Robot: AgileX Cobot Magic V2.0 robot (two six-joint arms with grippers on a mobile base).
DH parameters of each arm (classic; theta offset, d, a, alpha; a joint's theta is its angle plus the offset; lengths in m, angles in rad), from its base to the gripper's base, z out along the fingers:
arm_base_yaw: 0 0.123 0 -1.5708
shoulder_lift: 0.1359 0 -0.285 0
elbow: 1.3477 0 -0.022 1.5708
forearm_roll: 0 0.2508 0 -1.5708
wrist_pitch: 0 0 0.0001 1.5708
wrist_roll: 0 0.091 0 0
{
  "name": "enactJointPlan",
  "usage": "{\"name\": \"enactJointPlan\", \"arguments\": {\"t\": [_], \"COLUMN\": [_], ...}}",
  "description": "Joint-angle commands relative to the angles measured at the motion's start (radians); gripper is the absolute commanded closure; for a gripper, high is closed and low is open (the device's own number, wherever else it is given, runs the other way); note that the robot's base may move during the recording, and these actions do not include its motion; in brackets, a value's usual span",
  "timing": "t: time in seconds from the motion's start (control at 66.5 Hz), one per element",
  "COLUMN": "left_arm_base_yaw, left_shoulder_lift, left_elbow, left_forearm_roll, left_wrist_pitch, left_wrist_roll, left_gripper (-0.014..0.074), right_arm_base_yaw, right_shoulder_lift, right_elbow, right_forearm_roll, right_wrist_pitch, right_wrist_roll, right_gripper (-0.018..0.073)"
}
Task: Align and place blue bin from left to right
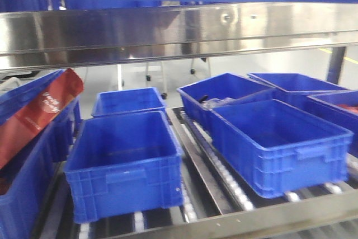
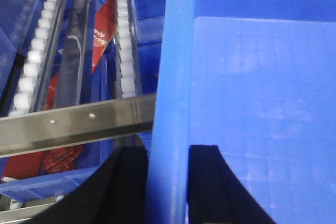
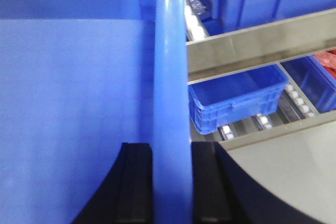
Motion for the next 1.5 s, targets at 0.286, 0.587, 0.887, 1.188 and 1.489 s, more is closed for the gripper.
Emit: {"name": "enactJointPlan", "arguments": {"t": [0.286,0.587,0.887,1.188,1.489], "left_arm_base_yaw": [-0.024,-0.024,-0.024,-0.024,-0.024], "left_shoulder_lift": [0.0,0.0,0.0,0.0,0.0], "left_elbow": [-0.014,-0.014,-0.014,-0.014,-0.014], "left_forearm_roll": [-0.002,-0.002,-0.002,-0.002,-0.002], "left_wrist_pitch": [-0.093,-0.093,-0.093,-0.093,-0.093], "left_wrist_roll": [-0.014,-0.014,-0.014,-0.014,-0.014], "left_gripper": [0.0707,0.0707,0.0707,0.0707,0.0707], "right_arm_base_yaw": [0.023,0.023,0.021,0.021,0.021], "right_shoulder_lift": [-0.002,-0.002,-0.002,-0.002,-0.002], "right_elbow": [-0.01,-0.01,-0.01,-0.01,-0.01], "right_forearm_roll": [0.03,0.03,0.03,0.03,0.03], "right_wrist_pitch": [-0.301,-0.301,-0.301,-0.301,-0.301], "right_wrist_roll": [-0.009,-0.009,-0.009,-0.009,-0.009], "right_gripper": [0.0721,0.0721,0.0721,0.0721,0.0721]}}
